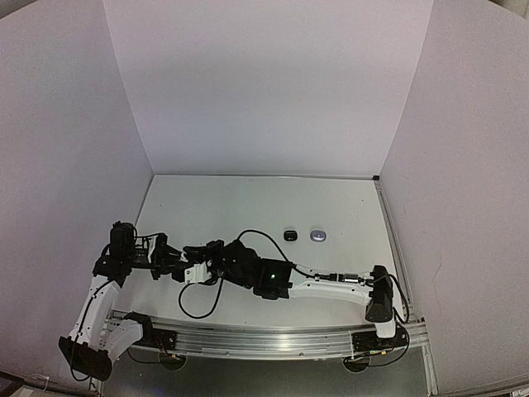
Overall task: Insert the wireless bluetooth earbuds into the charging case
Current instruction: Insert the left earbud into the left side groove of the charging case.
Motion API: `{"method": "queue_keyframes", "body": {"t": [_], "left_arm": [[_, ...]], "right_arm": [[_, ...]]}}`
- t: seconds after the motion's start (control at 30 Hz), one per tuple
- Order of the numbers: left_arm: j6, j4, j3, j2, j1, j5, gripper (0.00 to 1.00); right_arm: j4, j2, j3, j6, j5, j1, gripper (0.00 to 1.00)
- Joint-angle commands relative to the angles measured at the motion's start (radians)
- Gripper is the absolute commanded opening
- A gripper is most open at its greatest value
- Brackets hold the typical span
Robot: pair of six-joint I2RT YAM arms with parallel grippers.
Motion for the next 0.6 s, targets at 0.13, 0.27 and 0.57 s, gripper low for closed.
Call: {"method": "queue_keyframes", "body": {"t": [0.13,0.27,0.57], "left_arm": [[-0.086,0.133,0.013,-0.025,-0.01,0.047,0.0],[-0.069,0.117,0.012,-0.019,-0.01,0.048,0.0],[-0.014,0.051,0.019,-0.01,-0.01,0.041,0.0]], "right_arm": [[-0.011,-0.038,-0.043,0.019,-0.033,-0.002,0.21],[-0.018,-0.031,-0.012,0.038,-0.047,-0.002,0.25],[-0.132,-0.029,0.063,0.115,-0.106,-0.004,0.53]]}}
